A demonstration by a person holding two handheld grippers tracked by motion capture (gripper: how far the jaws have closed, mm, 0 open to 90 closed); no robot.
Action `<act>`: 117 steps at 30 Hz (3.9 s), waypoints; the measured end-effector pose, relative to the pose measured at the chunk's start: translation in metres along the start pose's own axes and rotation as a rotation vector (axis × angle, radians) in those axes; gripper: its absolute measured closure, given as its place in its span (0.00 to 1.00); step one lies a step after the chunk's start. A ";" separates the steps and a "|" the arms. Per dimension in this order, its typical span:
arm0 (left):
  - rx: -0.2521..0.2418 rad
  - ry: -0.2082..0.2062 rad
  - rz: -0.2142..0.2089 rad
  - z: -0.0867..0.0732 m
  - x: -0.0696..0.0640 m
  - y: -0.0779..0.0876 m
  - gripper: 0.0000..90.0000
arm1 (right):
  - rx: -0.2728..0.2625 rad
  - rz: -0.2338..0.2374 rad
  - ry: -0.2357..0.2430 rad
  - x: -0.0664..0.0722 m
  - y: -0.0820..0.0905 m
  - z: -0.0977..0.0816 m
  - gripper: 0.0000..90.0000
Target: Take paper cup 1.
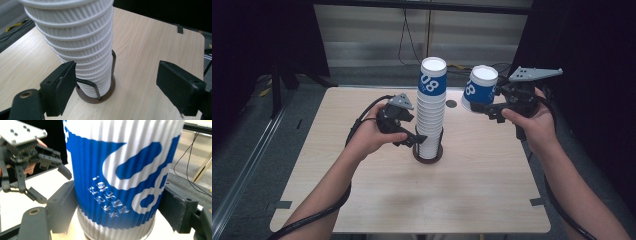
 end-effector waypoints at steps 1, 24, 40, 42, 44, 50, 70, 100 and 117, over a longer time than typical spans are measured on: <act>-0.005 0.003 0.002 -0.001 -0.001 -0.001 0.18 | 0.006 0.010 -0.002 0.001 0.000 -0.005 0.23; -0.003 -0.018 -0.033 -0.016 -0.019 -0.001 0.18 | 0.095 0.091 0.040 0.016 -0.014 -0.054 0.23; -0.008 -0.029 -0.054 -0.019 -0.029 -0.006 0.18 | 0.179 0.135 0.079 0.026 -0.024 -0.085 0.23; -0.003 -0.034 -0.057 -0.019 -0.030 -0.007 0.19 | 0.186 0.142 0.085 0.028 -0.025 -0.088 0.23; -0.002 -0.031 -0.060 -0.019 -0.031 -0.009 0.19 | 0.196 0.147 0.094 0.029 -0.025 -0.091 0.23; 0.003 -0.038 -0.070 -0.020 -0.033 -0.012 0.18 | 0.237 0.149 0.110 0.031 -0.030 -0.103 0.23; -0.003 -0.067 -0.084 -0.009 -0.038 -0.013 0.18 | 0.307 0.194 0.141 0.045 -0.047 -0.127 0.23; 0.017 -0.099 -0.150 0.002 -0.055 -0.036 0.18 | 0.384 0.239 0.191 0.058 -0.060 -0.152 0.23; 0.012 -0.093 -0.190 0.008 -0.064 -0.052 0.19 | 0.395 0.271 0.227 0.070 -0.070 -0.151 0.23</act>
Point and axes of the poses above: each handheld gripper's, and its own axes: y roughly backward along the jaws, z roughly out of its top, x roughly to its left, the point moved 6 cm from there along -y, roughly forward along the jaws, and after that the axes turned 7 degrees about -y, right-handed, at the moved point
